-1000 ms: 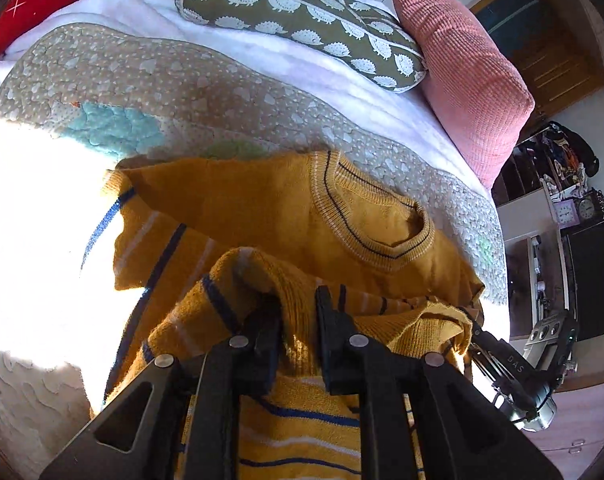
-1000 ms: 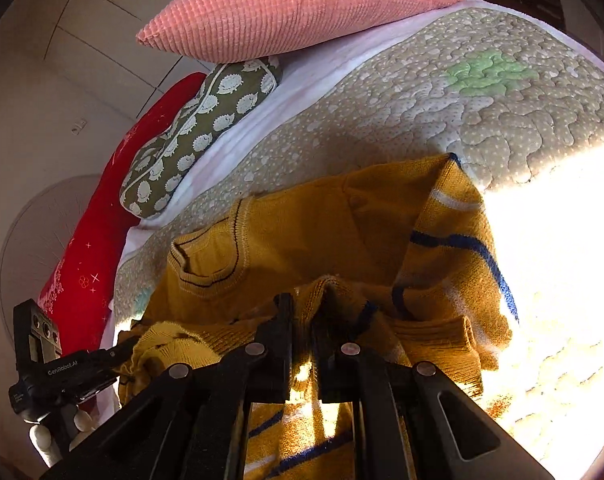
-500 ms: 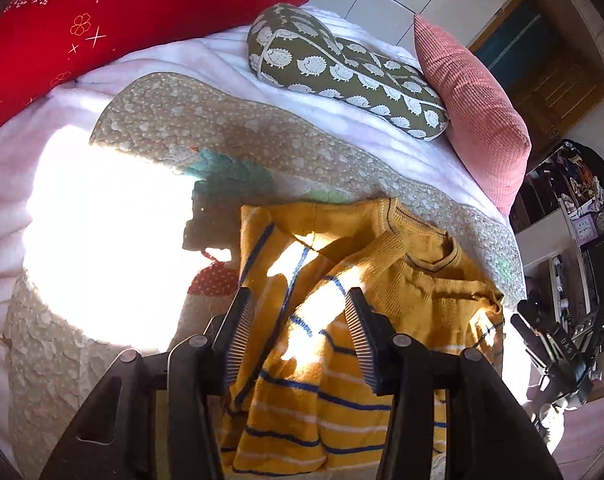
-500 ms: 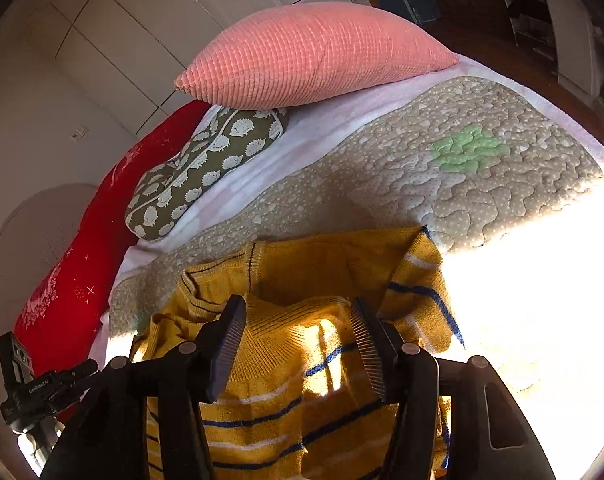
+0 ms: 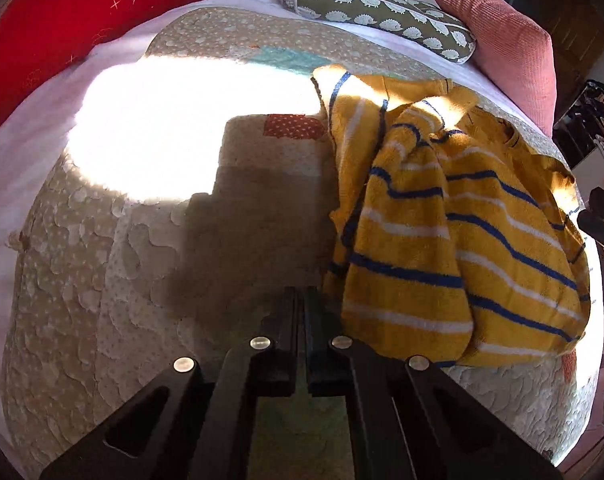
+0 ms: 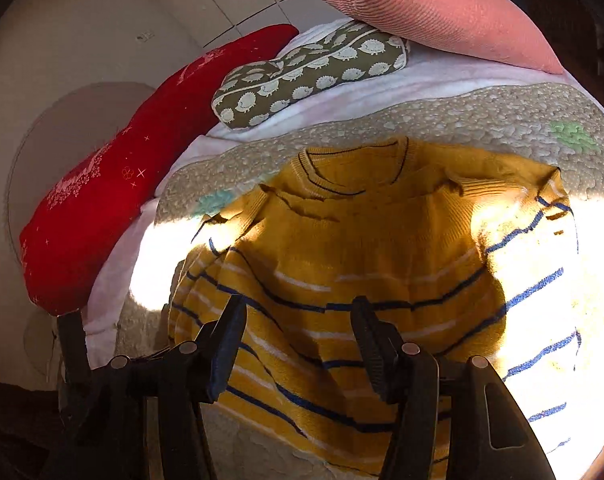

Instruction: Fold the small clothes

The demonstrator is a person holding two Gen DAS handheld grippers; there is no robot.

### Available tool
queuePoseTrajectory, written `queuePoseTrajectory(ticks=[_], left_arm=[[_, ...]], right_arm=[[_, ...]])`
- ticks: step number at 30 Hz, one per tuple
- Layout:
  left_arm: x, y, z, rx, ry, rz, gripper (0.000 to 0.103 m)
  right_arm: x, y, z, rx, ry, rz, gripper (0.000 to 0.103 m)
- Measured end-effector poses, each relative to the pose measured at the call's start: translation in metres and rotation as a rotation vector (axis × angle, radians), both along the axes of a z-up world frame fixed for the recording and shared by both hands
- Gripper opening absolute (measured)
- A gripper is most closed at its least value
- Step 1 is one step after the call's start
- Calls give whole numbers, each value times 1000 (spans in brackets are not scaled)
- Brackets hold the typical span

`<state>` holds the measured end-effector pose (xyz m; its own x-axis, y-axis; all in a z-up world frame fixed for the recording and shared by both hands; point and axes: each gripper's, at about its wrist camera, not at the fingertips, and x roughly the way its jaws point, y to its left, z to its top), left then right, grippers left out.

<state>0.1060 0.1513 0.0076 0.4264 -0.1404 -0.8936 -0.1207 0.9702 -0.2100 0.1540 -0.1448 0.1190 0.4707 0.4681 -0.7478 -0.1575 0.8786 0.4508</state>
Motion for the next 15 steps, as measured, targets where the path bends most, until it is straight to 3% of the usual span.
queuePoseTrajectory(ticks=[4, 7, 10, 12, 15], left_arm=[[-18, 31, -13, -200, -129, 18, 3], [-21, 50, -24, -345, -157, 44, 3], [-23, 64, -38, -484, -173, 67, 3], [-23, 65, -41, -517, -181, 70, 3], [-25, 60, -39, -502, -194, 64, 3]], right_arm=[[31, 63, -1, -44, -6, 90, 52], [63, 109, -19, -122, 54, 115, 34], [90, 145, -39, -180, 110, 129, 32], [102, 168, -43, -177, 107, 149, 32], [112, 201, -50, -140, 128, 193, 34]])
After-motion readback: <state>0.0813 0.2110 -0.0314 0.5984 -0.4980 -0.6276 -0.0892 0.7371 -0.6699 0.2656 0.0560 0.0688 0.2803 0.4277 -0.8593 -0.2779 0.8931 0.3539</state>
